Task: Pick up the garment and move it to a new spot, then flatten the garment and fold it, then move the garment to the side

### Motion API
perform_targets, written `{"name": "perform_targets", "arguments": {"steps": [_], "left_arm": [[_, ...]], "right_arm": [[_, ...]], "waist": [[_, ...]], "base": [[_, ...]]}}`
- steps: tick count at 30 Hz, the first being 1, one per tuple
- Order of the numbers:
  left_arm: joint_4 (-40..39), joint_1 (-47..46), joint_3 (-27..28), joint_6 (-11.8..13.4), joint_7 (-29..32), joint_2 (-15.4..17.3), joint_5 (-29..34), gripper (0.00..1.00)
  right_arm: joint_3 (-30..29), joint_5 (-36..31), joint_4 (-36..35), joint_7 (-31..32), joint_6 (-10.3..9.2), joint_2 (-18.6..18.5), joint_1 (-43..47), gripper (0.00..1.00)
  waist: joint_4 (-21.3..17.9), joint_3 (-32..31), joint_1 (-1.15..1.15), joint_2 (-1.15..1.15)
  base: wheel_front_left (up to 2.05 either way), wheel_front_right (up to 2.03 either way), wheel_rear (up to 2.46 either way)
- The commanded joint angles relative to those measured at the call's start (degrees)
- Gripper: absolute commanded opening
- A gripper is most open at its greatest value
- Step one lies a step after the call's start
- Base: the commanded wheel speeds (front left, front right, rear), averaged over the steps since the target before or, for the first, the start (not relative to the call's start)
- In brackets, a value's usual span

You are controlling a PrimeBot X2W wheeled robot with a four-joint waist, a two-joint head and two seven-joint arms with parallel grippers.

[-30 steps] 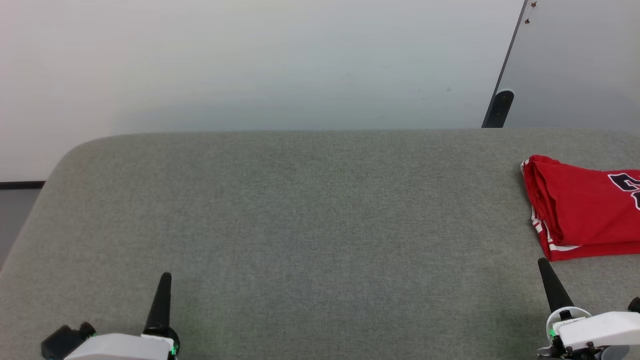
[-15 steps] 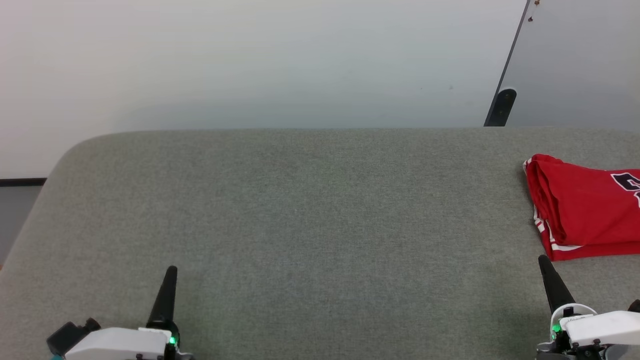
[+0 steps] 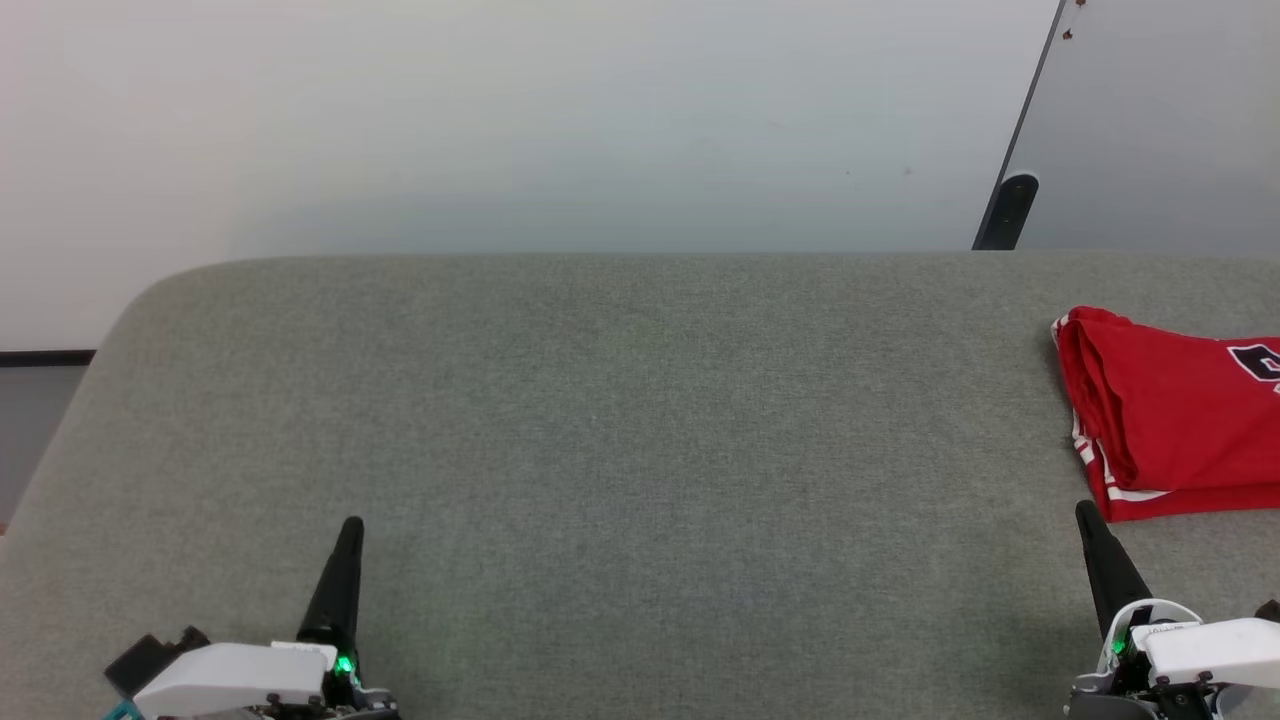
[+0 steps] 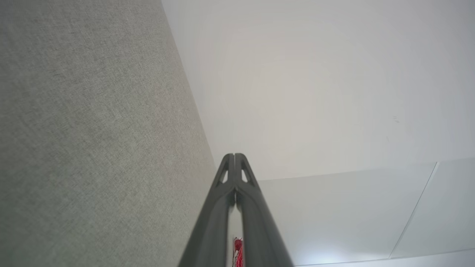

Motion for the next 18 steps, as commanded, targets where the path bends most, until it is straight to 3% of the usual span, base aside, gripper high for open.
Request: {"name": "perform_targets", "arguments": {"steps": [1,18], "left_arm": [[-0.1,-0.9,0.2,-0.2,0.2,-0.1,-1.0,0.00],[0.4,-2.0,0.2,-0.2,2.1,-0.7,-7.2,0.00]], "right_arm": [[-0.4,1.1,-0.4,0.2,-0.04,0.2,-1.0,0.00],[-0.9,7.6,-0.4,1.1,-0.05,1.0,-1.4,0.00]], "waist": [[0.0,0.0,0.00,0.00],[0.3,0.4,0.00,0.00]], "base": [[0.00,0.00,0.00],[0.00,0.00,0.00]]}}
